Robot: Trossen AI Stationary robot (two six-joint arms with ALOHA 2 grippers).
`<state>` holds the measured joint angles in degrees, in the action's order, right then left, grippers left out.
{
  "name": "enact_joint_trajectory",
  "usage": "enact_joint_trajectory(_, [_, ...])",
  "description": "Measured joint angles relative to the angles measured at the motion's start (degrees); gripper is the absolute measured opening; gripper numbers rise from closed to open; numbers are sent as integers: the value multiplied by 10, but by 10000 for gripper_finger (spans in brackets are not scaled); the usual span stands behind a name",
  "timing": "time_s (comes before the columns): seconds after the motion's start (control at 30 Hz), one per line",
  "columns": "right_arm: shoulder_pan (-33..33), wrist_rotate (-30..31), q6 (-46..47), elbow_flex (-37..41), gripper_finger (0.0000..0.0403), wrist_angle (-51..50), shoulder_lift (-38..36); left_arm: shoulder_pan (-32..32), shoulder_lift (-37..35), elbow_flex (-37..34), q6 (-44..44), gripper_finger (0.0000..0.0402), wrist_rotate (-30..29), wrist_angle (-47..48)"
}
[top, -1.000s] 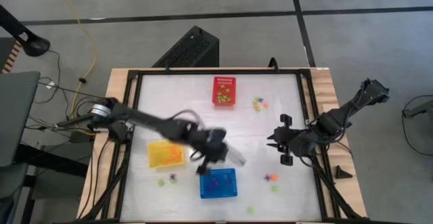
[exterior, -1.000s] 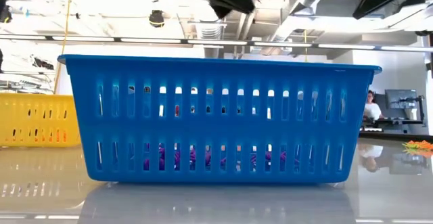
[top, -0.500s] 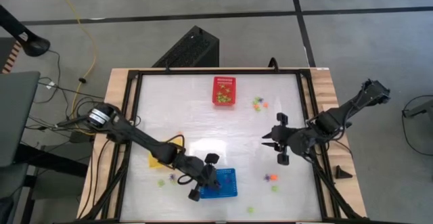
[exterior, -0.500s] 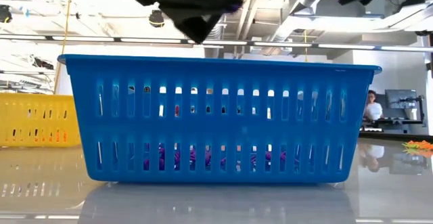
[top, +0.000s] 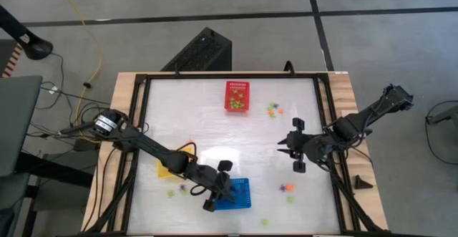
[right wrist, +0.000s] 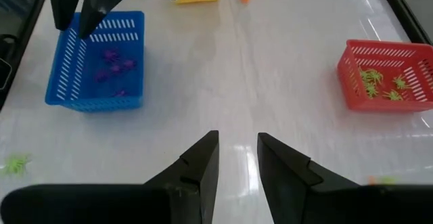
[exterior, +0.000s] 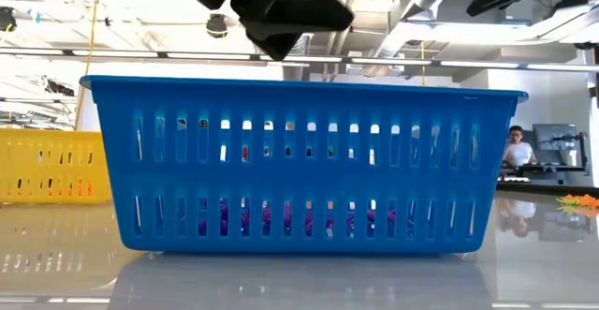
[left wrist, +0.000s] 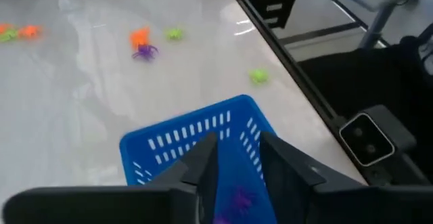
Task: Sort Halloween decoration
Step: Put the purple spider toy into the blue basket, then put the green spider toy into the red basket
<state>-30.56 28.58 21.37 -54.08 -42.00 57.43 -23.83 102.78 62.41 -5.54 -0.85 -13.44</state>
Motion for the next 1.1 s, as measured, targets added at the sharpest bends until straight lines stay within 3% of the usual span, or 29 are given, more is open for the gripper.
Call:
enact_joint_trajectory(0.13, [0,0,0,0,134,3,0,0,-19,6,-9,123,4,64])
enact_joint_trajectory(0.33, [0,0,2,0,134,12,0,-3,-73,78,-108,126,44,349])
enact_joint_trajectory(0.43, [0,0,2,0,134,13,0,-12,-92,90,-166,122,77,442])
enact_joint_trajectory(0.67, [0,0,11,0,134,13,0,-43,-100,91,-260,117,57,598])
enact_joint_trajectory(1.03, [0,0,17,0,134,13,0,-78,-98,20,-413,116,181,628])
enact_joint_trajectory(1.1, [0,0,11,0,134,14,0,-85,-98,15,-422,116,181,628])
